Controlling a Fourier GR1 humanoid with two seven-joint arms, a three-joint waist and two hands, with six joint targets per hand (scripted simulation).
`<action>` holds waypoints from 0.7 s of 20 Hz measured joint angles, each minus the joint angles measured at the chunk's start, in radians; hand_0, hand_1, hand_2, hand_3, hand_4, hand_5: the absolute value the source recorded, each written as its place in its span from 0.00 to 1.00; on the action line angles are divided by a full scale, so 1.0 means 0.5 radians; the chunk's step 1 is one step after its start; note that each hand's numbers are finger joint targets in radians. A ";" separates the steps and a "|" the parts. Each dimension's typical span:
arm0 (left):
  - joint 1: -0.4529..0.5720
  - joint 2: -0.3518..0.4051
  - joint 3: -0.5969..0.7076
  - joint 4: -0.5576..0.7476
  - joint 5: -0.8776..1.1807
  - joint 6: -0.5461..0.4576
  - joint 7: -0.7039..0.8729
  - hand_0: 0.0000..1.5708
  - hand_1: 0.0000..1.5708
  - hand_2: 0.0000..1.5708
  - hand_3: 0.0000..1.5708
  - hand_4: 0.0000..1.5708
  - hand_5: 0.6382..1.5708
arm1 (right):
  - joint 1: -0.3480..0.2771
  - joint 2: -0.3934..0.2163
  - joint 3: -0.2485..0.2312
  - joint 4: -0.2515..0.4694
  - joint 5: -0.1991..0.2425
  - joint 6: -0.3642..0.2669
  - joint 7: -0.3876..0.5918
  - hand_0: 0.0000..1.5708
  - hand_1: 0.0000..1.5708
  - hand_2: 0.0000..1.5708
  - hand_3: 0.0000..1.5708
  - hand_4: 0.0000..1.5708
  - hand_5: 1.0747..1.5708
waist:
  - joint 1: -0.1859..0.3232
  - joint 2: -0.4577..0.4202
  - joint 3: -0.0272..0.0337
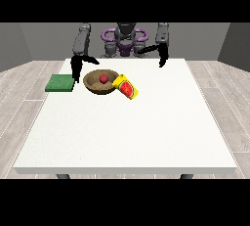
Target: Pick the cup and pour the ball into the bowl, then pick the bowl and place it on the pad
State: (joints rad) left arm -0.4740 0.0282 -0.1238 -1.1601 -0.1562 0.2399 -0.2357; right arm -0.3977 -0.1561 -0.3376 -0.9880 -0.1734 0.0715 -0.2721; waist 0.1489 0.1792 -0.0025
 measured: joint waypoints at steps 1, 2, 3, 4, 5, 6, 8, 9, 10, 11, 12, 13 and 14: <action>0.010 0.018 0.009 -0.027 0.016 -0.035 -0.016 0.00 0.00 0.00 0.00 0.00 0.99 | -0.026 -0.007 -0.018 0.057 -0.009 -0.006 -0.039 0.00 0.00 0.00 0.00 0.18 0.99 | 0.013 0.015 0.001; 0.038 0.032 0.030 -0.029 0.036 -0.063 -0.048 0.00 0.00 0.00 0.00 0.00 0.99 | -0.051 -0.006 -0.015 0.098 -0.011 -0.012 -0.050 0.00 0.00 0.00 0.00 0.16 0.99 | 0.004 0.011 0.002; 0.028 0.050 0.043 -0.054 0.052 -0.097 -0.020 0.00 0.00 0.00 0.00 0.00 0.99 | -0.073 0.001 -0.016 0.150 -0.009 -0.029 -0.069 0.00 0.00 0.00 0.00 0.17 0.99 | 0.011 0.009 0.003; 0.051 0.075 0.061 -0.063 0.070 -0.133 -0.031 0.00 0.00 0.00 0.00 0.00 0.99 | -0.087 0.016 -0.007 0.185 -0.004 -0.051 -0.077 0.00 0.00 0.00 0.00 0.16 0.99 | 0.009 -0.005 0.003; 0.047 0.094 0.077 -0.083 0.082 -0.159 -0.031 0.00 0.00 0.00 0.00 0.00 0.99 | -0.120 0.009 -0.018 0.235 -0.010 -0.063 -0.097 0.00 0.00 0.00 0.00 0.16 0.99 | 0.015 0.008 0.004; 0.061 0.101 0.076 -0.115 0.083 -0.178 -0.022 0.00 0.00 0.00 0.00 0.00 0.99 | -0.143 -0.010 -0.030 0.299 -0.013 -0.060 -0.134 0.00 0.00 0.00 0.00 0.14 0.99 | 0.026 0.017 0.005; 0.065 0.123 0.093 -0.171 0.092 -0.206 -0.006 0.00 0.00 0.00 0.00 0.00 0.99 | -0.174 -0.049 -0.051 0.412 -0.022 -0.034 -0.216 0.00 0.00 0.00 0.00 0.12 0.98 | 0.031 0.045 0.005; 0.078 0.114 0.083 -0.202 0.085 -0.207 0.011 0.00 0.00 0.00 0.00 0.00 0.99 | -0.198 -0.065 -0.057 0.471 -0.023 -0.028 -0.243 0.00 0.00 0.00 0.00 0.13 0.98 | 0.033 0.049 0.006; 0.088 0.135 0.101 -0.221 0.093 -0.225 0.020 0.00 0.00 0.00 0.00 0.00 0.99 | -0.200 -0.067 -0.054 0.513 -0.021 -0.021 -0.276 0.00 0.00 0.00 0.00 0.10 0.98 | 0.034 0.049 0.005; 0.095 0.136 0.106 -0.236 0.091 -0.228 0.017 0.00 0.00 0.00 0.00 0.00 0.99 | -0.220 -0.076 -0.055 0.559 -0.024 -0.010 -0.303 0.00 0.00 0.00 0.00 0.07 0.99 | 0.029 0.061 0.006; 0.095 0.139 0.110 -0.250 0.089 -0.233 -0.010 0.00 0.00 0.00 0.00 0.00 0.99 | -0.253 -0.091 -0.068 0.594 -0.034 -0.005 -0.334 0.00 0.00 0.00 0.00 0.06 0.99 | 0.038 0.102 0.006; 0.102 0.155 0.130 -0.262 0.104 -0.253 -0.002 0.00 0.00 0.00 0.00 0.00 0.99 | -0.257 -0.084 -0.060 0.630 -0.030 -0.010 -0.345 0.00 0.00 0.00 0.00 0.06 0.99 | 0.033 0.092 0.005; 0.107 0.160 0.146 -0.269 0.113 -0.263 0.020 0.00 0.00 0.00 0.00 0.00 0.99 | -0.262 -0.080 -0.046 0.658 -0.023 -0.011 -0.351 0.00 0.00 0.00 0.00 0.09 0.99 | 0.018 0.072 0.006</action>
State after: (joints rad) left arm -0.4206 0.1084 -0.0508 -1.2944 -0.0998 0.1086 -0.2258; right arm -0.5289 -0.1962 -0.3608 -0.6591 -0.1847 0.0662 -0.4476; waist 0.1578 0.2151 0.0004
